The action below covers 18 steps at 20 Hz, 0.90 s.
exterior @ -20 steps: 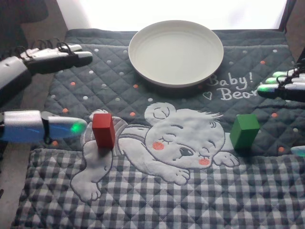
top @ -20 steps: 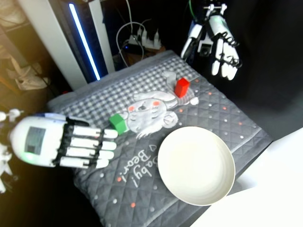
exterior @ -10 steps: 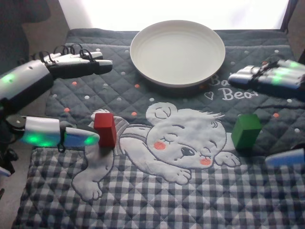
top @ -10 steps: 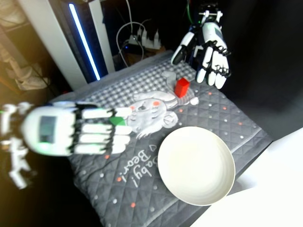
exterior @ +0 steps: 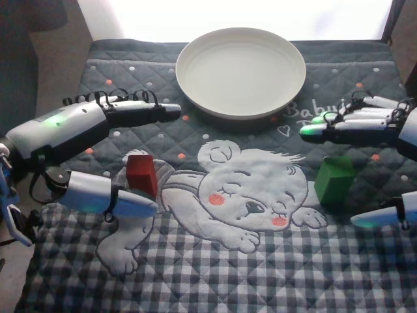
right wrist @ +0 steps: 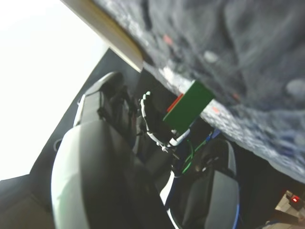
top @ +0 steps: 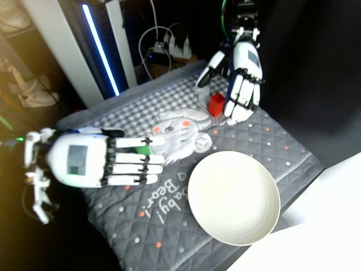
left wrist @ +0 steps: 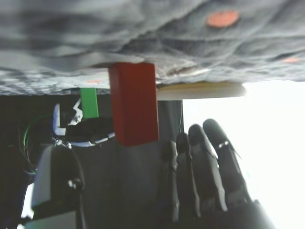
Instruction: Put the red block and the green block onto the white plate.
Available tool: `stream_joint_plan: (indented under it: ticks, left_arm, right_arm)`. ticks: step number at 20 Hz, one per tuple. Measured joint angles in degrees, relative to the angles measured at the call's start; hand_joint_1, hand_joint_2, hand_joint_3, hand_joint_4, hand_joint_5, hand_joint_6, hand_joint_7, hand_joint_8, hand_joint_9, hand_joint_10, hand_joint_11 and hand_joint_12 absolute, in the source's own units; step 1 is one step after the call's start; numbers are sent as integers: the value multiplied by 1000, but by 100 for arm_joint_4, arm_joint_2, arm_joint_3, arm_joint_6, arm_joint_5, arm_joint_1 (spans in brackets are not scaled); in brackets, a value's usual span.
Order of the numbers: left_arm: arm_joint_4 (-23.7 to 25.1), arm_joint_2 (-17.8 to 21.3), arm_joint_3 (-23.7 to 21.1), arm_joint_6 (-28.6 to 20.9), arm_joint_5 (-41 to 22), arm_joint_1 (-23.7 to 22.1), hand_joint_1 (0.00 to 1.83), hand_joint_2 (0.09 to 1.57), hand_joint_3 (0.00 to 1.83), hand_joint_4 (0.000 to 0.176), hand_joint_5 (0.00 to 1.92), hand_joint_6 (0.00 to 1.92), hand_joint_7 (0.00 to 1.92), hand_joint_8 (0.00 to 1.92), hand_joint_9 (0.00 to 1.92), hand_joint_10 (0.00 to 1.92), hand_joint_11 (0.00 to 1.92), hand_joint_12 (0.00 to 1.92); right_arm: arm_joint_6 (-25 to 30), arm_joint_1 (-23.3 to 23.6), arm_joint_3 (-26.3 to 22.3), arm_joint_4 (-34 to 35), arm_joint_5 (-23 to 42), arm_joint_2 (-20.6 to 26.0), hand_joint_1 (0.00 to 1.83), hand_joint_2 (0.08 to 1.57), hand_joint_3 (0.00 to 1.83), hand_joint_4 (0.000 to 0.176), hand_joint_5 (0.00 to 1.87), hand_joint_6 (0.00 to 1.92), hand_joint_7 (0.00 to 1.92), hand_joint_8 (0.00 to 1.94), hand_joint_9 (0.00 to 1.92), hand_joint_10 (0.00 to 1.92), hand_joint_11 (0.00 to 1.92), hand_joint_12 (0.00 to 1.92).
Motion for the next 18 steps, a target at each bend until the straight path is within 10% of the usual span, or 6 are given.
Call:
stream_joint_plan:
  ticks: [6,7,9,17,18]
  left_arm:
    - [-22,-4,31,-4,46,-11,997,885,10,27,490,4,381,11,367,20,27,931]
    - [-22,-7,31,-4,46,-11,993,917,5,0,536,4,485,12,469,31,67,977]
    - [-28,-50,42,-4,59,-13,1011,934,2,0,569,2,542,7,522,25,97,994]
    - [-4,-74,55,-2,129,-17,1038,1011,1,0,891,2,948,8,900,31,490,976]
    - [11,-85,76,-4,131,-17,1052,1022,0,0,942,4,1000,13,955,39,515,1063]
  right_arm:
    - [17,105,52,13,-35,-127,1087,919,4,29,671,3,557,0,505,0,285,780]
    - [17,109,52,33,-31,-157,1132,929,1,15,701,1,559,0,516,1,295,818]
    - [22,138,52,7,-35,-170,1155,942,5,0,713,3,573,5,535,8,302,833]
    - [22,142,87,35,-39,-179,1164,1022,2,0,893,12,851,13,834,25,497,930]
    - [20,142,109,35,-37,-195,1176,1063,2,0,1031,653,897,12,895,18,443,1010]
